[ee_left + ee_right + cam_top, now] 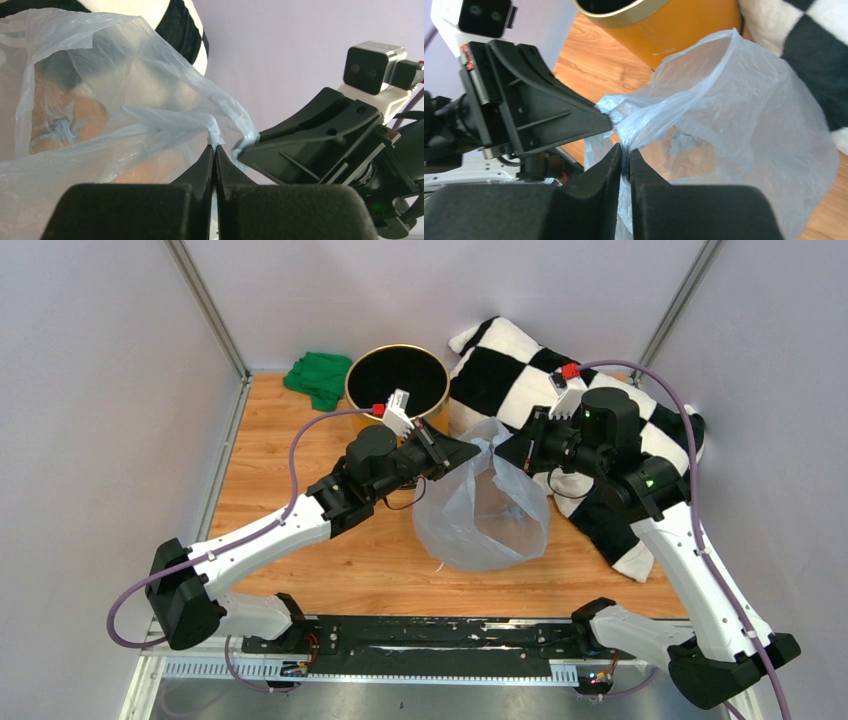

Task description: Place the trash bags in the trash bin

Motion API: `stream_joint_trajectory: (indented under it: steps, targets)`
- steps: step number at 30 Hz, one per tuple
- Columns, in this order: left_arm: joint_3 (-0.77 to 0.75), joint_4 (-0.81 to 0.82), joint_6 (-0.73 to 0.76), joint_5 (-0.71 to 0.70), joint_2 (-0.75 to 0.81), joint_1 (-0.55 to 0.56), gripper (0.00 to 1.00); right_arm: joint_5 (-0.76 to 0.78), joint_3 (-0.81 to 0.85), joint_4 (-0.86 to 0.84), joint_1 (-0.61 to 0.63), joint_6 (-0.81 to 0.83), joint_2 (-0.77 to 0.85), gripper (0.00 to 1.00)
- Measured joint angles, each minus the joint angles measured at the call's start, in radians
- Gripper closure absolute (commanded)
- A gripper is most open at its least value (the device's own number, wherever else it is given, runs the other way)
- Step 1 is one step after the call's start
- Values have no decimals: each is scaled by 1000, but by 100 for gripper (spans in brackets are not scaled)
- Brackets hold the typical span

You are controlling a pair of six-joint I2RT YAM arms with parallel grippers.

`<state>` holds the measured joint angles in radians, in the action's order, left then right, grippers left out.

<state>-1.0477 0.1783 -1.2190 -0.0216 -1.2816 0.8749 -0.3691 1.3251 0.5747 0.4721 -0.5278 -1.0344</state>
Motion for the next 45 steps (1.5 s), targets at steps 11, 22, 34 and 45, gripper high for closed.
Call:
stream_joint_trajectory:
  steps: [11, 22, 34, 45]
  targets:
    - [-23, -1, -14, -54, 0, 1, 100, -97, -125, -158, 0, -103, 20, 49]
    - [-26, -1, -49, -55, -4, 3, 100, -127, -208, -323, 9, -167, 37, 50]
    - [-29, -1, -75, -58, -14, 3, 100, -126, -234, -374, 57, -177, 24, 62]
    - [-34, -1, -73, -42, -14, 4, 44, -86, -251, -386, 72, -168, -10, 100]
